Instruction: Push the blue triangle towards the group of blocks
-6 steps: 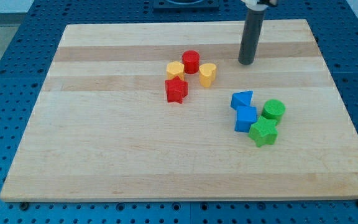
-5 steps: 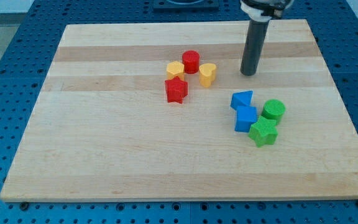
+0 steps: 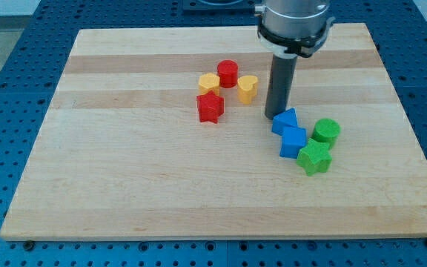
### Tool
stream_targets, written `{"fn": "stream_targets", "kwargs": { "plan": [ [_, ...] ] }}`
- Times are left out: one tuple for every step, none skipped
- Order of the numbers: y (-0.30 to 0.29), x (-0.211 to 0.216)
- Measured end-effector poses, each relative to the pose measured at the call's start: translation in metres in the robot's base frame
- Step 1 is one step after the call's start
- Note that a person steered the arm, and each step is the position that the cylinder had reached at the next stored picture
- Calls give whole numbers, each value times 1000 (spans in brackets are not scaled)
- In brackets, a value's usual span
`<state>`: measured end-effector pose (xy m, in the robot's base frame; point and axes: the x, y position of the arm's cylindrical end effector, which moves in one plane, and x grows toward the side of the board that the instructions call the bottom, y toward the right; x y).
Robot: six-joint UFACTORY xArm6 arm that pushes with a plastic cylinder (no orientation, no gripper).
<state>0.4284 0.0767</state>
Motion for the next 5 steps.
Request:
{"fn": "stream_targets", "kwargs": {
  "plan": [
    [-18, 8],
    [-25, 37],
    [-18, 52],
    [3, 52],
    [23, 49]
  ]
}}
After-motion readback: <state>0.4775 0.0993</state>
